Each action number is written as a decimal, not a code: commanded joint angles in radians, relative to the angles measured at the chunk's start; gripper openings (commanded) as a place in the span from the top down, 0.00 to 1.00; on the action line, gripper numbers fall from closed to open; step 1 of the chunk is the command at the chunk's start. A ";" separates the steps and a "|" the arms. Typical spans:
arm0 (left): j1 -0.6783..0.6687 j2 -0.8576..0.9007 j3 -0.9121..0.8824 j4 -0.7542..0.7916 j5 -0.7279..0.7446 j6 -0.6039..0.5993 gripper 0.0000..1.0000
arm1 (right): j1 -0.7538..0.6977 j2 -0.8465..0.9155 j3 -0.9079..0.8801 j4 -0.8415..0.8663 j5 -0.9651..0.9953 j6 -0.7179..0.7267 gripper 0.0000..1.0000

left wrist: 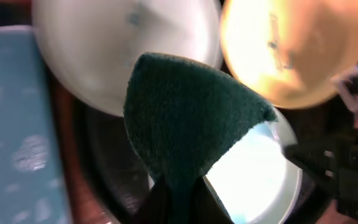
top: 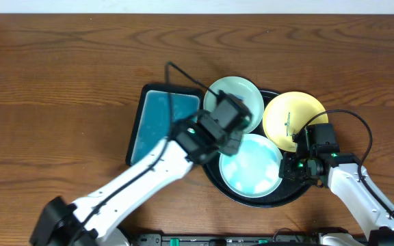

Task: Clean dirty plates on tray and stack at the side
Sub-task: 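Scrub the tilted mint plate with the sponge in the left gripper, then return the sponge to the basin with the left gripper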

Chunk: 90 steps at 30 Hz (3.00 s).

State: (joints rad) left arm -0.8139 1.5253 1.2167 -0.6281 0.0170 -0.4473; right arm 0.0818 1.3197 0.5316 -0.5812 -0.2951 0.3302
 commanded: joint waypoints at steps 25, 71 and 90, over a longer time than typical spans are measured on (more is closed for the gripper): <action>0.521 0.220 -0.051 -0.010 0.071 0.039 0.93 | 0.012 0.003 -0.004 0.006 0.013 0.013 0.99; 0.521 0.341 -0.035 -0.041 0.077 0.169 0.93 | 0.012 0.003 -0.004 0.017 0.013 0.014 0.99; 0.521 0.355 -0.035 -0.042 0.077 0.165 0.83 | 0.012 -0.058 0.056 0.000 -0.156 -0.063 0.99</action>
State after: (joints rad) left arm -0.2970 1.8610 1.1866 -0.6662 0.0990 -0.2867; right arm 0.0818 1.3048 0.5365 -0.5808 -0.4110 0.3031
